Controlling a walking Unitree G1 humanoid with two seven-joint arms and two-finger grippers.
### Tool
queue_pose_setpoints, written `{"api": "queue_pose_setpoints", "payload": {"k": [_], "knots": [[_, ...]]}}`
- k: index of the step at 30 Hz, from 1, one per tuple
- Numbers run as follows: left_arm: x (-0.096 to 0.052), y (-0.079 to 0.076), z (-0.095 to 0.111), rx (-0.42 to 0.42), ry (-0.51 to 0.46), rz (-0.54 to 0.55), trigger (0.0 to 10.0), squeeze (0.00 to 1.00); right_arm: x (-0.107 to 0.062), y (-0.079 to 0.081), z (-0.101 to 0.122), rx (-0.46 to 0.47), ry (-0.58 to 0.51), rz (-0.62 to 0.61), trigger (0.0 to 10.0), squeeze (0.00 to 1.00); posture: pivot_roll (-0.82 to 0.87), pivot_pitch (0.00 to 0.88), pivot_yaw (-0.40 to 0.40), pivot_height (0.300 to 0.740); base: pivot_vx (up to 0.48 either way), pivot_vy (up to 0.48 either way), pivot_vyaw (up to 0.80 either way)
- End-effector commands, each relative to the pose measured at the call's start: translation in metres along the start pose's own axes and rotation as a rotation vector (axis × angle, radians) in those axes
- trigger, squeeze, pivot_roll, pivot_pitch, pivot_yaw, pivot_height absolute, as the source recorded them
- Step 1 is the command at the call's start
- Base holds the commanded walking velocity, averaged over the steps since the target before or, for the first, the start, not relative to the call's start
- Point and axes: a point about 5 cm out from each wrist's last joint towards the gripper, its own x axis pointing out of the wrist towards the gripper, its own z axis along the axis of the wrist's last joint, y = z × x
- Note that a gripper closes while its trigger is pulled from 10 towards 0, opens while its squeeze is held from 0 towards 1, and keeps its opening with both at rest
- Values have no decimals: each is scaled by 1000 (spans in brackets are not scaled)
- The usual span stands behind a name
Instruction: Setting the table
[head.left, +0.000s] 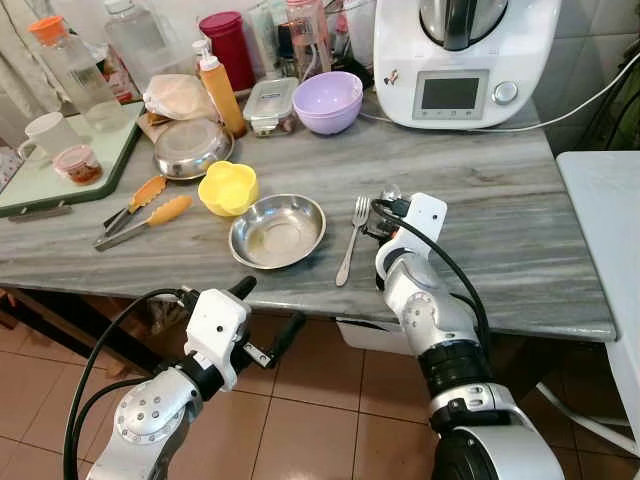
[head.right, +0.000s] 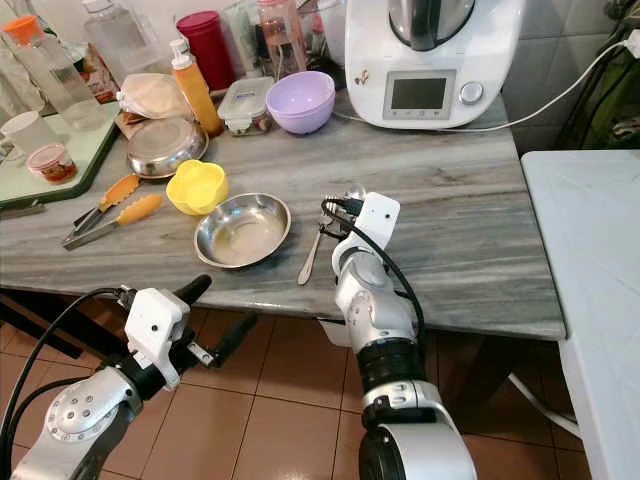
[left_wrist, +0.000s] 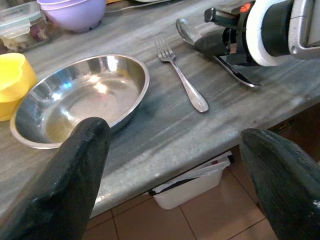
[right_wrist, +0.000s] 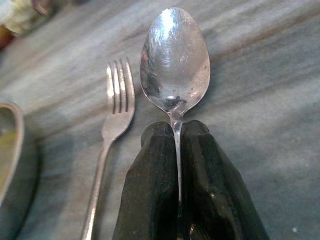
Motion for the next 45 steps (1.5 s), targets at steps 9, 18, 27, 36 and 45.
{"api": "queue_pose_setpoints", "payload": {"k": [9,18,27,36,45], "knots": [[-2,1,-4,-9,25,-9,10000,0,-1,9,-18,-30,79,-42,10000,0,-100,128,183,740,0,0,0],[-1,0,-5,-13,33,-19,10000,0,1,6,-14,-50,62,-74,10000,1000,-105,130,185,740,0,0,0],[0,-3,-4,-13,29,-21,10000,0,-1,8,-11,-68,34,-80,10000,1000,-107,126,179,740,0,0,0],[5,0,-1,-1,3,-2,10000,0,-8,-1,1,-152,-83,-106,10000,1000,-111,118,163,740,0,0,0],[7,-1,-2,-17,-19,41,10000,0,-27,-26,17,-263,-254,-104,10000,1000,-126,107,144,740,0,0,0]]}}
